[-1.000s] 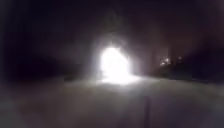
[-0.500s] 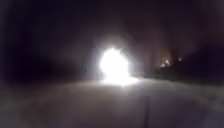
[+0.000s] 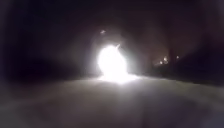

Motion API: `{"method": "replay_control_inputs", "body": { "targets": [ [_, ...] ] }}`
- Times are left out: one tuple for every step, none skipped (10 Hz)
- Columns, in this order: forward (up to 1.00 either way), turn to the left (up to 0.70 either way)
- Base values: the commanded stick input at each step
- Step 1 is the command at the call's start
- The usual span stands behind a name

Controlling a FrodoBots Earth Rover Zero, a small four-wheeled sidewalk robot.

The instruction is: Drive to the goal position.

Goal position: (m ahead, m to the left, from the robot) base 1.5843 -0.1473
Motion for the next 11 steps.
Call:
{"method": "replay_control_inputs", "body": {
  "targets": [
    [1.00,0.00],
    [1.00,0.00],
    [1.00,0.00],
    [1.00,-0.01],
    [1.00,-0.01],
    [1.00,-0.01],
    [1.00,-0.02],
    [1.00,-0.02],
    [1.00,-0.02],
    [1.00,-0.01],
    [1.00,-0.01]
  ]
}}
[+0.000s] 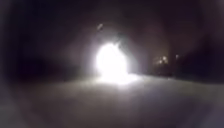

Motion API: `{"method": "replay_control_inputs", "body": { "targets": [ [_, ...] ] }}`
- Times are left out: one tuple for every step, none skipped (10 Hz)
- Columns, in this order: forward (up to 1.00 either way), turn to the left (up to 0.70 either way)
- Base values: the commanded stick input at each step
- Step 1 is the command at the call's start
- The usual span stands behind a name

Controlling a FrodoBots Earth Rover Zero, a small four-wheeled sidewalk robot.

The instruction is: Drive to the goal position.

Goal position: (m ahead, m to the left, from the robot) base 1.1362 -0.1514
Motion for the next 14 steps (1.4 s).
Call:
{"method": "replay_control_inputs", "body": {
  "targets": [
    [1.00,0.00],
    [1.00,0.00],
    [1.00,0.00],
    [1.00,0.00],
    [1.00,0.00],
    [1.00,0.00],
    [1.00,0.00],
    [1.00,0.00],
    [1.00,0.00],
    [1.00,0.00],
    [1.00,0.00],
    [1.00,0.00],
    [1.00,0.00],
    [1.00,0.00]
  ]
}}
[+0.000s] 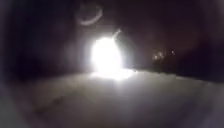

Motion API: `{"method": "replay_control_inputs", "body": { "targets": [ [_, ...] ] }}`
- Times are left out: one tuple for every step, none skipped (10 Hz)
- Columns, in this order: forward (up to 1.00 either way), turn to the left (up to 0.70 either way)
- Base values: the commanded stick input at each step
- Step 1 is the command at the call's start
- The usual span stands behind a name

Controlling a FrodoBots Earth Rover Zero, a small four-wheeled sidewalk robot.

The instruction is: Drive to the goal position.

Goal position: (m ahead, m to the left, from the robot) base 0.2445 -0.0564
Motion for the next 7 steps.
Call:
{"method": "replay_control_inputs", "body": {
  "targets": [
    [1.00,0.00],
    [1.00,0.00],
    [1.00,0.00],
    [1.00,0.00],
    [1.00,0.00],
    [1.00,0.00],
    [1.00,0.00]
  ]
}}
